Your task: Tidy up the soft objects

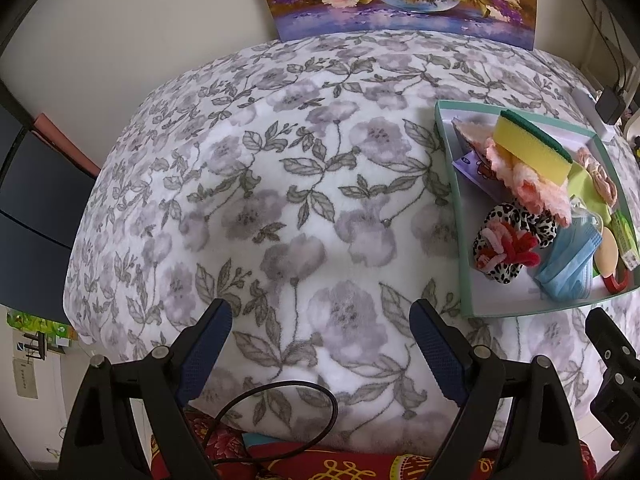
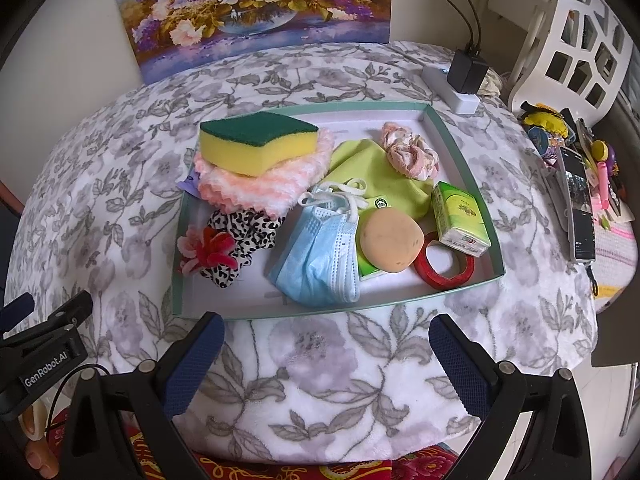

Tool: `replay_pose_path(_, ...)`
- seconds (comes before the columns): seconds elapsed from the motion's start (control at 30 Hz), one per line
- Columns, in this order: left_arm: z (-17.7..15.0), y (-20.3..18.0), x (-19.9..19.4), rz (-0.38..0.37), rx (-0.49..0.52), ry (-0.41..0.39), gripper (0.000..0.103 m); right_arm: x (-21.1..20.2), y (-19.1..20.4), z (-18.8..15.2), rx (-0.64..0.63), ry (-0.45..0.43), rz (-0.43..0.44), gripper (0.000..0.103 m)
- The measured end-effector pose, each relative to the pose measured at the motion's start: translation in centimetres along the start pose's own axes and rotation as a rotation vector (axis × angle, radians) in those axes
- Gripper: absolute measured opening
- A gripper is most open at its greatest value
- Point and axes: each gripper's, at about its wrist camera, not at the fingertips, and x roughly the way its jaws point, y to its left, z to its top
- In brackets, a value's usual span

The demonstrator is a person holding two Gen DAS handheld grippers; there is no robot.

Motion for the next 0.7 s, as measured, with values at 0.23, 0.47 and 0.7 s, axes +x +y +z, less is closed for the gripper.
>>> replay_pose_path(0.23,0.0,-0.02,0.03,0.002,0.002,0.001,0.091,0.19,-0.04,-0.04,0.002,0.004,0.001,0.103)
replay_pose_path(0.47,-0.03,0.01,0.06,0.002,0.003,0.001,0.091,0.24,-0.05,0.04,0.001,0.005,0.002,0.103)
replay_pose_path(0.7,-0.03,0.01,0.08,0.002,0.003,0.002,0.091,0.33,-0.05,-0.02,0.0,0.008,0.002,0.103)
